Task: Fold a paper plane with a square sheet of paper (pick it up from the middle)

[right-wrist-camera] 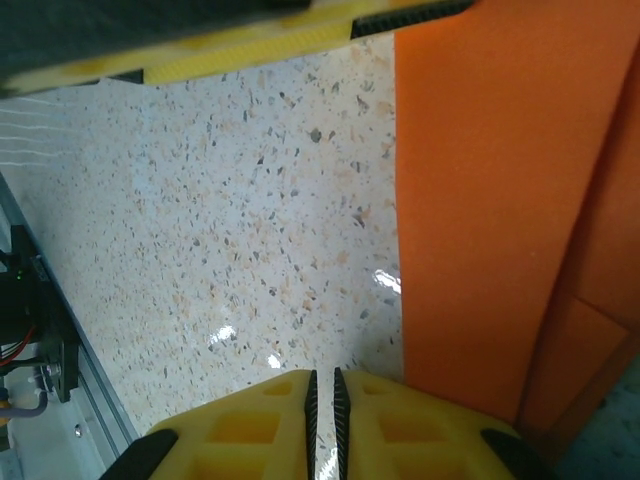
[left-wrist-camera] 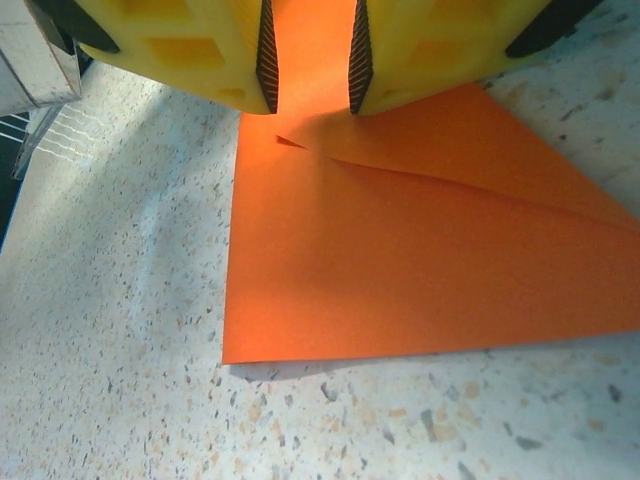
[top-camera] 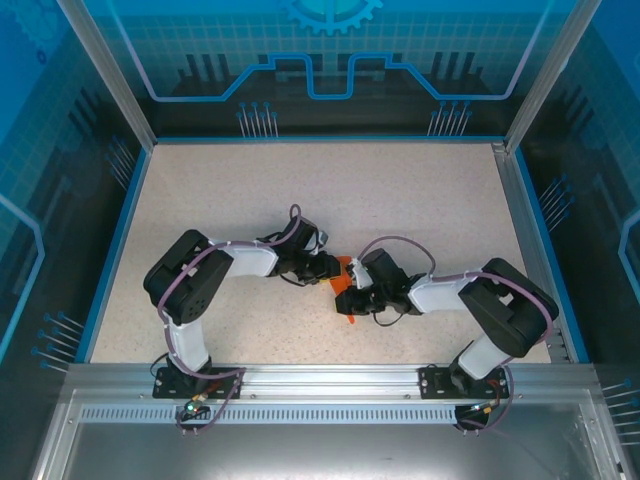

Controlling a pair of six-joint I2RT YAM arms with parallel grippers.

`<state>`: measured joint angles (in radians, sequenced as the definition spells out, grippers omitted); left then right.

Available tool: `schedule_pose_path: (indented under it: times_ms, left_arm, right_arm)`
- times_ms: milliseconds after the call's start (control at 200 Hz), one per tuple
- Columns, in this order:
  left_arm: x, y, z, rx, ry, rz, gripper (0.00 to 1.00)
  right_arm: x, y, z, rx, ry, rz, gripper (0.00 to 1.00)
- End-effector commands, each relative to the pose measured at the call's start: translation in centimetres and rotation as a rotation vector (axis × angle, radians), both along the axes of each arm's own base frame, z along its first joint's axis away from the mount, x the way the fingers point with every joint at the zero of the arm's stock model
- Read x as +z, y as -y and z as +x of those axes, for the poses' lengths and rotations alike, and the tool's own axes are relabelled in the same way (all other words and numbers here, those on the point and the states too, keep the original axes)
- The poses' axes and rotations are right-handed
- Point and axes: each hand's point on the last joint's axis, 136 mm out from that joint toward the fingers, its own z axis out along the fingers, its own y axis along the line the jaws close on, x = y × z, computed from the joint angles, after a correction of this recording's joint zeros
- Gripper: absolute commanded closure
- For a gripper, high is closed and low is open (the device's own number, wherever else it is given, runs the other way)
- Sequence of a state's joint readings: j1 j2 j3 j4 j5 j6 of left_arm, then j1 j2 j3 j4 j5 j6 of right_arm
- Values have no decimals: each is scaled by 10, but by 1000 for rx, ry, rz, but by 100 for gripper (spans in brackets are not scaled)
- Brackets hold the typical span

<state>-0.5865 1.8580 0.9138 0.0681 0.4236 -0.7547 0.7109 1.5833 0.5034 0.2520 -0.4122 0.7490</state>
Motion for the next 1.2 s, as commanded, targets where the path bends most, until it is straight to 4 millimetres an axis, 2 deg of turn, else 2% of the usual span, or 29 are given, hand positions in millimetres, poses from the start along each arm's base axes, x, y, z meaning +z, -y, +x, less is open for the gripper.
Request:
schedule_pose_path:
  times_ms: [0,245,530,665,745,885,1005,1095,1195]
  left_arm:
    - [-12,-19,18,36,38,110,71]
    - [-3,-40,53,98,80,92,70]
    - [1,-54,83,120,105,85,69]
    - [19,-60,91,127,138,74,68]
    - [41,-63,94,128,179,73,67]
    - [76,-58,81,116,212,19,66]
    - [77,-58,55,116,164,70,65]
    - [76,-60,38,142,148,152,62]
    - [75,-66,23,194,142,234,55]
  right_arm:
    - [-45,40,-36,-31,-166,-152,84]
    - [-62,54,-51,-29,-236,-174,87]
    - [-59,53,-51,-26,-243,-156,87]
    - [-50,45,-42,-25,-221,-134,86]
    - [-41,37,-35,-19,-202,-111,85]
    - [-11,19,-15,-12,-132,-35,81]
    - [27,15,1,-27,-22,1,75]
    - [52,29,12,-70,75,-24,71]
    - [66,61,23,-171,157,-77,64]
